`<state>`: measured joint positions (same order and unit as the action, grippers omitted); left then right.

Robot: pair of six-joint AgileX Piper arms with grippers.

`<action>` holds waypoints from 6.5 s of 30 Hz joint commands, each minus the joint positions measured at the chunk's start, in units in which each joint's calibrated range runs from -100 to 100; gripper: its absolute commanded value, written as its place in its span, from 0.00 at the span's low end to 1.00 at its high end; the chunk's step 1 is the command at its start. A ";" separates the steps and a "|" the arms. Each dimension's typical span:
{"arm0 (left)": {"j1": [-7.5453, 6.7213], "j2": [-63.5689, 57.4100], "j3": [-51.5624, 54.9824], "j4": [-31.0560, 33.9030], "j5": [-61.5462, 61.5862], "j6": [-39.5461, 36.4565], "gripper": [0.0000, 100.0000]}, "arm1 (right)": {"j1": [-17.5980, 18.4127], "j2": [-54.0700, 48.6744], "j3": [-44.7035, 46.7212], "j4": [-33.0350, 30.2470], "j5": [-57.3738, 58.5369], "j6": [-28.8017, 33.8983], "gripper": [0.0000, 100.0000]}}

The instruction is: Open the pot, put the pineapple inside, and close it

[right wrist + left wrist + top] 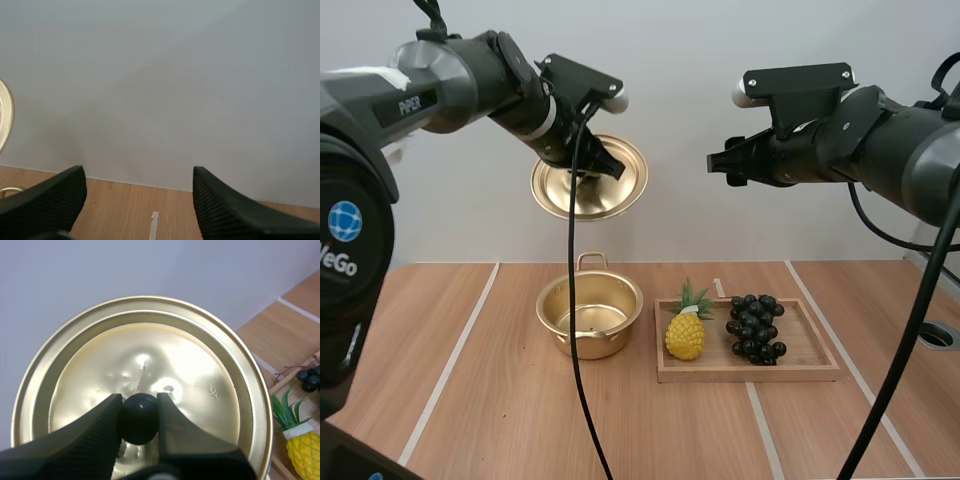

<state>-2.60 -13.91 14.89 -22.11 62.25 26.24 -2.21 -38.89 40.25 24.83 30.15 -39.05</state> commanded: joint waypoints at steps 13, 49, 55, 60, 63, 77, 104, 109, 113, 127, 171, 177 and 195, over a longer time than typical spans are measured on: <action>-0.01 -9.01 -18.83 -0.70 -4.32 -2.14 0.00 | -0.20 -0.41 -0.50 0.12 1.95 -0.40 1.00; -0.01 -11.59 -73.83 4.03 -38.22 -2.33 0.00 | -0.20 -0.41 -0.50 0.12 1.44 -0.40 1.00; -0.01 -11.46 -74.64 4.89 -37.94 -2.33 0.00 | -0.20 -0.41 -0.50 0.12 0.27 -0.40 1.00; -0.01 -11.46 -74.64 7.69 -34.97 -2.33 0.00 | -0.20 -0.41 -0.50 0.12 -0.09 -0.40 1.00; -0.01 -11.46 -74.64 7.86 -35.13 -2.33 0.00 | -0.20 -0.41 -0.50 0.12 -0.09 -0.40 1.00; -0.01 -11.46 -74.64 7.86 -34.95 -2.33 0.00 | -0.20 -0.41 -0.50 0.12 -0.09 -0.40 1.00; -0.01 -11.46 -74.64 7.86 -34.34 -2.33 0.00 | 4.06 12.86 -0.50 0.00 1.63 -1.88 1.00; -0.01 -11.46 -74.64 7.86 -34.36 -2.24 0.00 | 4.06 14.89 -0.65 0.47 3.85 -1.88 1.00; -0.01 -11.46 -74.64 7.86 -34.21 -2.24 0.00 | 4.06 16.03 -0.65 1.48 7.47 -1.88 1.00; -0.01 -11.46 -74.64 7.86 -32.26 -2.15 0.00 | 9.07 18.07 -0.65 1.87 21.32 -1.88 1.00; -0.01 -11.38 -74.64 9.17 -32.30 -2.27 0.00 | 9.14 18.07 -0.52 -5.37 36.55 1.49 1.00; -0.01 -11.50 -74.64 9.17 -32.30 -2.26 0.00 | 9.14 18.07 -0.52 -11.76 37.28 5.72 1.00; -0.01 -11.50 -74.64 9.17 -30.88 -2.26 0.00 | 9.14 22.09 3.50 -12.23 40.07 5.07 1.00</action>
<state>-2.60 -25.30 -59.65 -13.12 31.23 24.21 6.87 -17.38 43.46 12.81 70.63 -33.60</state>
